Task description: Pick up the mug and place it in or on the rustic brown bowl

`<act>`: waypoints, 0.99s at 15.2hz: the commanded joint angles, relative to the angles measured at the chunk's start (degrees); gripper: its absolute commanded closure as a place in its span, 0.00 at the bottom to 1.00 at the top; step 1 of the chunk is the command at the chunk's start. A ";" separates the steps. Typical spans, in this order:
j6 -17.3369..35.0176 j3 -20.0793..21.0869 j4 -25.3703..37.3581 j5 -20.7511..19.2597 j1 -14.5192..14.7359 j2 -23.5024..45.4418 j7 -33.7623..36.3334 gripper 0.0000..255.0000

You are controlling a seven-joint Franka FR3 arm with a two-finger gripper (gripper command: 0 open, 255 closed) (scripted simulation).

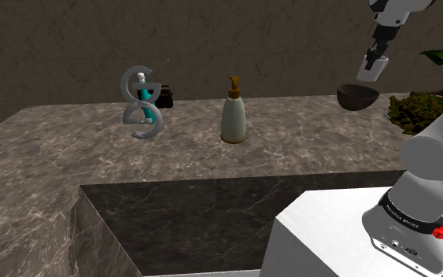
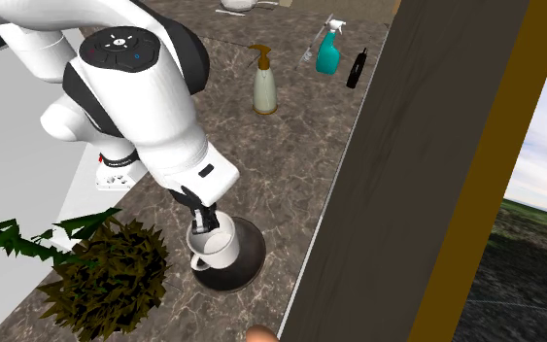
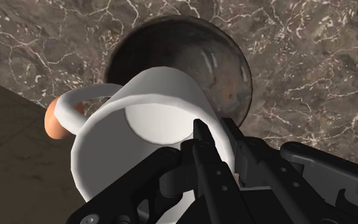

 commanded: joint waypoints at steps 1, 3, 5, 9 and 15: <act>1.55 0.06 -1.50 0.00 0.06 -0.01 0.09 1.00; 3.04 0.04 -2.72 0.17 0.04 0.30 -0.03 1.00; 4.52 0.03 -3.88 0.36 0.01 0.66 -0.16 1.00; 7.42 0.01 -6.00 0.82 -0.06 1.53 -0.50 1.00; 7.42 0.01 -6.00 0.82 -0.06 1.53 -0.50 1.00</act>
